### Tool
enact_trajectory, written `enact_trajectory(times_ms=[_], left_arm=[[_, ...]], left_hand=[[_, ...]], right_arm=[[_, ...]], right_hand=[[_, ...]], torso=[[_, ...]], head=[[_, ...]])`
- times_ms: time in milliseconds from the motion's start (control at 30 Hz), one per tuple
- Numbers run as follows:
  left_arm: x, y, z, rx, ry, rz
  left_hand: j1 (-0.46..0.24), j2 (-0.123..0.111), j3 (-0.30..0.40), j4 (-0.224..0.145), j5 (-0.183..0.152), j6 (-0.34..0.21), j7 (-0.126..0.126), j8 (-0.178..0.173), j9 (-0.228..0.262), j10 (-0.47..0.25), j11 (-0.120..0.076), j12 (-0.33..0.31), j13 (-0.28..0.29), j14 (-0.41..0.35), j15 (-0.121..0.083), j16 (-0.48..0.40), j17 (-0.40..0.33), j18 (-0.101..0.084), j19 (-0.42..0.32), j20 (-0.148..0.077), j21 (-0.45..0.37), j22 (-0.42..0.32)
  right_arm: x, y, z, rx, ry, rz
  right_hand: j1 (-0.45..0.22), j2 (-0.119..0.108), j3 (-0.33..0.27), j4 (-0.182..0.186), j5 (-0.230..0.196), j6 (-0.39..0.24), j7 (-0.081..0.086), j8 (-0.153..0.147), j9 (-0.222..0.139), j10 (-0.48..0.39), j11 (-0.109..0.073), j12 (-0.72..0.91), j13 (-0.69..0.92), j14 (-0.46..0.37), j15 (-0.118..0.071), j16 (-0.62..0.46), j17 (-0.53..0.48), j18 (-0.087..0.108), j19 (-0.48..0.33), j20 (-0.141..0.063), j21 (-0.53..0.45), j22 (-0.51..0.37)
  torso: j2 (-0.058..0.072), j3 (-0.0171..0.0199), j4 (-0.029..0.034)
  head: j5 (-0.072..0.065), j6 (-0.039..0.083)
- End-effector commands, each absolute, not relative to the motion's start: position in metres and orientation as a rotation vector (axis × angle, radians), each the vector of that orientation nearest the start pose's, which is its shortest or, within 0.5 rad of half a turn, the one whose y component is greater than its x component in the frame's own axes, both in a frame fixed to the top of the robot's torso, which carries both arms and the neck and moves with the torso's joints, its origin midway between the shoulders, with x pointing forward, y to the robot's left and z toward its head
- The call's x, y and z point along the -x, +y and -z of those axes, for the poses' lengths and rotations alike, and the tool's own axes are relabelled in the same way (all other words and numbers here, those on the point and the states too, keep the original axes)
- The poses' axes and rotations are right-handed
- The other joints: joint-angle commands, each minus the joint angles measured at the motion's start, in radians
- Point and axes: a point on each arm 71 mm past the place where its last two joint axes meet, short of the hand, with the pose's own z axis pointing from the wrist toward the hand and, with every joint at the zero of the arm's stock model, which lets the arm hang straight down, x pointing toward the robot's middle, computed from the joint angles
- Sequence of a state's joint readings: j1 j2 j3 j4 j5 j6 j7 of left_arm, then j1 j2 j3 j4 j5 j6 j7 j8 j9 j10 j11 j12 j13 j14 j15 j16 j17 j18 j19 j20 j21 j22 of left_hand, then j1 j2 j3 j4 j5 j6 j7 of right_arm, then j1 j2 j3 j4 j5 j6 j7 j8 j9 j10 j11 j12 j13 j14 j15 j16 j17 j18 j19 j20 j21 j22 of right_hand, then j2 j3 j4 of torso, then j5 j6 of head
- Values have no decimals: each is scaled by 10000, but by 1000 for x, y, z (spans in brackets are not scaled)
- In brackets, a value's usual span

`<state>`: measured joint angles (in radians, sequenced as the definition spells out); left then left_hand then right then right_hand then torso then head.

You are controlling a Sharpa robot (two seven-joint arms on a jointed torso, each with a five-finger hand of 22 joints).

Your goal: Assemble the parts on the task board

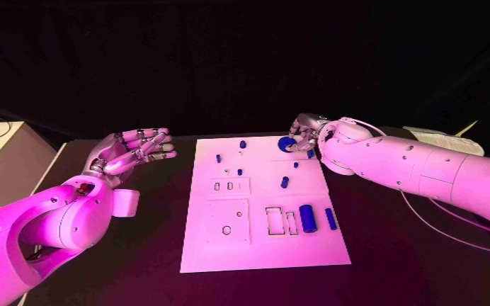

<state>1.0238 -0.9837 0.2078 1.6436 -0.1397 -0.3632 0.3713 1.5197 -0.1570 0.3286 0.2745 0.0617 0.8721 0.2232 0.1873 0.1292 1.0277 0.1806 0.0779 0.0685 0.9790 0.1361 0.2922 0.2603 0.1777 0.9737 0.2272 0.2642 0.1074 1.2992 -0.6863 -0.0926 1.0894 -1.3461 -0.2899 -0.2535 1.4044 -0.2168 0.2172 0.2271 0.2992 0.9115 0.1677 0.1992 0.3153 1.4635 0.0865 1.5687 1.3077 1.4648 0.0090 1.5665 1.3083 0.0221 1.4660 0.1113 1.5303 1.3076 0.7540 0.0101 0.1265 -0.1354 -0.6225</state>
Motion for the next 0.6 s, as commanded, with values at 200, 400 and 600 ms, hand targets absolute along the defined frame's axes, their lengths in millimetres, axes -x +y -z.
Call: enact_trajectory(times_ms=[200,400,600], left_arm=[[-469,250,156,10668,12938,15307],[-469,250,156,10678,12949,15296],[-469,250,156,10687,12947,15276]], left_hand=[[5,-95,59,-18,-43,-44,158,-45,-9,53,22,-40,-5,-83,-12,30,8,47,-39,62,31,-15],[-3,-93,64,-14,-43,-43,161,-47,-9,55,24,-47,-5,-91,-10,28,17,46,-44,64,29,-18],[-3,-93,64,-14,-43,-43,161,-47,-9,55,24,-47,-5,-91,-10,28,17,46,-44,64,29,-18]], right_arm=[[-571,-270,181,-1301,17222,-2803],[-570,-267,180,-1287,17023,-3102],[-569,-262,174,-1119,16271,-3194]], right_hand=[[161,236,653,125,482,449,-175,210,-2,1073,-153,21,2631,1055,-114,37,2602,-94,833,-91,76,2153],[245,396,1504,28,548,710,-314,337,-22,1073,-285,21,2631,1051,-281,32,2585,-94,831,-248,75,2158],[43,157,1920,-139,754,861,-391,462,-3,1073,-353,21,2631,1052,-392,33,2589,-98,839,-356,84,2177]], torso=[[-2,-12,0],[-5,-9,-4],[-17,-20,10]], head=[[-6,-18],[-12,-5],[-16,7]])
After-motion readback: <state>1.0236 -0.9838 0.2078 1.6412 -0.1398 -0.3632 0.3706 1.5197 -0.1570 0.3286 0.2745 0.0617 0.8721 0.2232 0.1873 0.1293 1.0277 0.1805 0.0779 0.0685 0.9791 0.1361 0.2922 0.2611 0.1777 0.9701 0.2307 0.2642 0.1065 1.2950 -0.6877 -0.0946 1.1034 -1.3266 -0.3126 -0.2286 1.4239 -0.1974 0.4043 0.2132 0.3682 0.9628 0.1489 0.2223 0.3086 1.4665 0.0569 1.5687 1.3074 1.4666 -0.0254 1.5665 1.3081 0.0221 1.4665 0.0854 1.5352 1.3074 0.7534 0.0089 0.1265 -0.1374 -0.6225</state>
